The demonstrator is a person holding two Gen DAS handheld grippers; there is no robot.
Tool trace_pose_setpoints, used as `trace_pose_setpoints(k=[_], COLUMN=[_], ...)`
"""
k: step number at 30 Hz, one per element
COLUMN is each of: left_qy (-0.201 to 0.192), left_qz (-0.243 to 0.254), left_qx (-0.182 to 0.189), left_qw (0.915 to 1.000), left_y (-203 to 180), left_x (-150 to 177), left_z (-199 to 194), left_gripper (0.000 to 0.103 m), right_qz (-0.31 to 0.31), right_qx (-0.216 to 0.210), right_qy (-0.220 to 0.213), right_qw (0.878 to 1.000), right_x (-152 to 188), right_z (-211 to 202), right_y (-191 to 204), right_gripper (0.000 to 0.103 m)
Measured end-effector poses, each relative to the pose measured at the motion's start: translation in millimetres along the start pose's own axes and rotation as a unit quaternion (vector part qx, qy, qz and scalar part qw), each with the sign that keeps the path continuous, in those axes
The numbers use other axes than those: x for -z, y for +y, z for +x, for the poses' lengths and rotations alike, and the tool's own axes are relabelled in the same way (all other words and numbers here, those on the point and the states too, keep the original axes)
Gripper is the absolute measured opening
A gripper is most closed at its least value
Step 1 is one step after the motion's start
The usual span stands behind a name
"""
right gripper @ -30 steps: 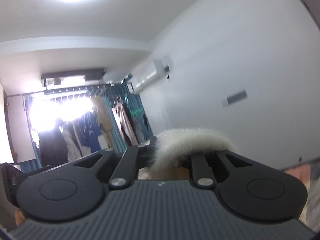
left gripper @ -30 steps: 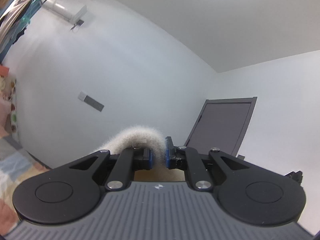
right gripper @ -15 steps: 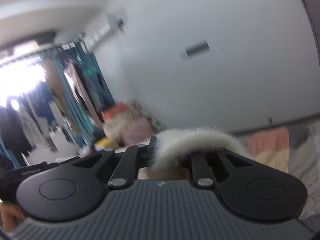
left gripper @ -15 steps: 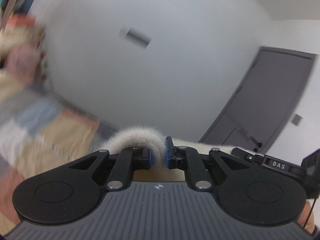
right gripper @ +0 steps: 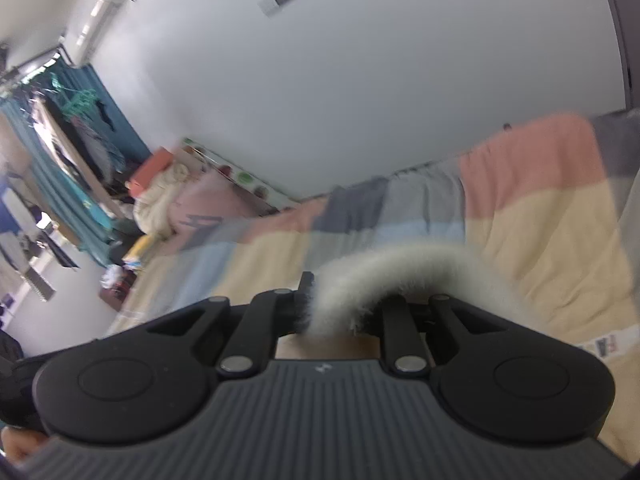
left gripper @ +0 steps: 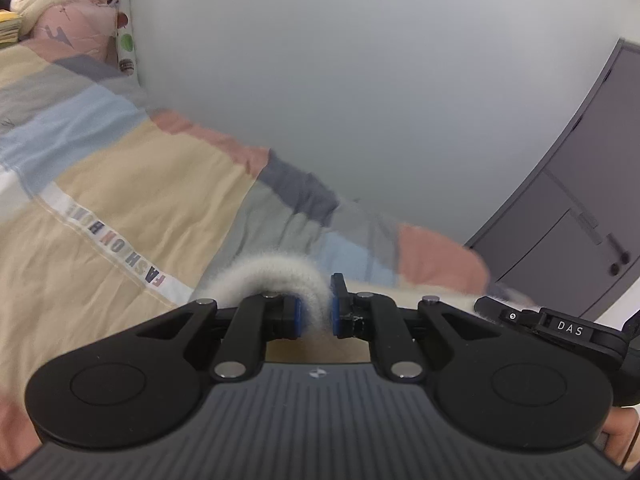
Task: Fold large clothes
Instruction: 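Raise the sweater high with both tools, shaking it out, then lower the sweater onto the quilt and open both tools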
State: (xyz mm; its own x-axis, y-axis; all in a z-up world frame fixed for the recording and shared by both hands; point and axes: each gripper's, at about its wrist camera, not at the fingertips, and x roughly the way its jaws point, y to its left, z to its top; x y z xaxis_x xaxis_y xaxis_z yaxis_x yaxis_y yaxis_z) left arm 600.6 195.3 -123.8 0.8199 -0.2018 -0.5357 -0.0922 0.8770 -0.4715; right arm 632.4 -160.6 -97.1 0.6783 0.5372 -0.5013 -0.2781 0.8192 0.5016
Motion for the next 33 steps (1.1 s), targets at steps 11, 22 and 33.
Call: trace_pose_setpoints(k=[11,22,33], left_qy=[0.065,0.063,0.071], left_qz=[0.016,0.022,0.03], left_qx=[-0.031,-0.011,-0.064], left_qw=[0.9973,0.9977,0.995], left_y=[51.3,25.6,18.4], left_x=[41.6,50.5,108.7], left_z=[106.9,12.2,-133.7], left_gripper=[0.019,0.073,0.073], right_qz=[0.054,0.018,-0.064], right_qx=[0.019,-0.016,-0.039], right_qy=[0.07,0.068,0.036], right_qw=[0.996,0.997,0.997], right_x=[41.6,50.4,92.0], right_z=[70.5,14.2,-109.5], right_y=[-55.3,-28.4,23.3], right_gripper=[0.021,0.072,0.072])
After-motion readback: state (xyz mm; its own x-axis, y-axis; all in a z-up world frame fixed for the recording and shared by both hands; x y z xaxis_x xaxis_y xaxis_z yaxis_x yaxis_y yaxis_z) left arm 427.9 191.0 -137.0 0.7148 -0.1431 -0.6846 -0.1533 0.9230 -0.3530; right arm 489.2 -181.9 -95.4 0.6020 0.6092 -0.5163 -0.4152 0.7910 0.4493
